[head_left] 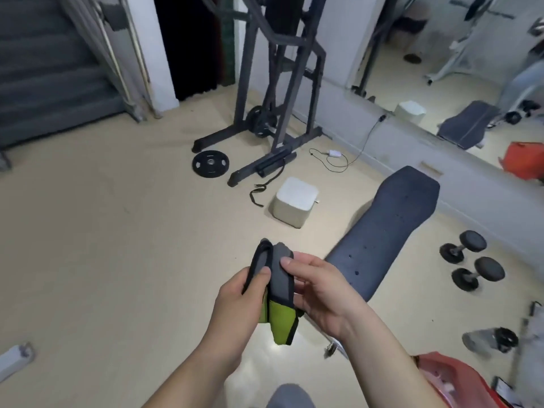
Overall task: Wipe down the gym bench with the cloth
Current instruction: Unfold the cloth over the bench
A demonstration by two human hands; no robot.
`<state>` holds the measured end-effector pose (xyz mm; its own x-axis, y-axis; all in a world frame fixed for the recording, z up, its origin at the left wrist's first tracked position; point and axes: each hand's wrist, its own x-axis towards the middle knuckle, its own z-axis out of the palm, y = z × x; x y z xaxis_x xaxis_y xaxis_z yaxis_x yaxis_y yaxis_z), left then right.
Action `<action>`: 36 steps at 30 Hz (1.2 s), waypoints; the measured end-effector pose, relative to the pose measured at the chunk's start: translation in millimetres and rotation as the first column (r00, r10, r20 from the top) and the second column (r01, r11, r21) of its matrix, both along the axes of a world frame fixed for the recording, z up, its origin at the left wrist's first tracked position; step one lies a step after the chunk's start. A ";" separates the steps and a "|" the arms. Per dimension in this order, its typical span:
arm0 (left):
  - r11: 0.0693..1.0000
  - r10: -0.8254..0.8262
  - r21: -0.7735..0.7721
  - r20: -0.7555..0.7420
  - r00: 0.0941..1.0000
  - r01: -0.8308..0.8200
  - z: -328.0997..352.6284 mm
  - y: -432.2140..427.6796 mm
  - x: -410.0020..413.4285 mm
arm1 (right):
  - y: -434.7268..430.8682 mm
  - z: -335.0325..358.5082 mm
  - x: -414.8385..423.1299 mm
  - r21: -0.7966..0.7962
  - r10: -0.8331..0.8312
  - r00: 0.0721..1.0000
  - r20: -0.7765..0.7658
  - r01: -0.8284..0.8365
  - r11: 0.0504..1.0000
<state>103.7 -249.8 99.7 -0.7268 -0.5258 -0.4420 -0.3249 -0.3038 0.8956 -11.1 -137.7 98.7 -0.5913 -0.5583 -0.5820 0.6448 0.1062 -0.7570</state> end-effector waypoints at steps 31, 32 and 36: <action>0.897 -0.440 0.033 0.147 0.886 0.440 -56.1 -161.0 -691.1 | -80.1 -35.8 -610.0 0.084 -0.707 0.698 -0.118 0.716 0.693; 0.885 -0.459 0.005 0.174 0.871 0.466 -58.8 -172.8 -721.1 | -84.4 -36.7 -633.0 0.112 -0.725 0.671 -0.157 0.741 0.662; 0.721 -0.659 -0.087 0.224 0.718 0.688 -58.5 -196.7 -831.2 | -77.7 -34.7 -706.8 0.240 -0.720 0.555 -0.417 0.831 0.502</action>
<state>-727.5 -446.5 41.3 -0.8379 0.0042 -0.5458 -0.5353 0.1891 0.8232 -717.9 -215.4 64.0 -0.8132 0.4245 -0.3982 0.4190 -0.0478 -0.9067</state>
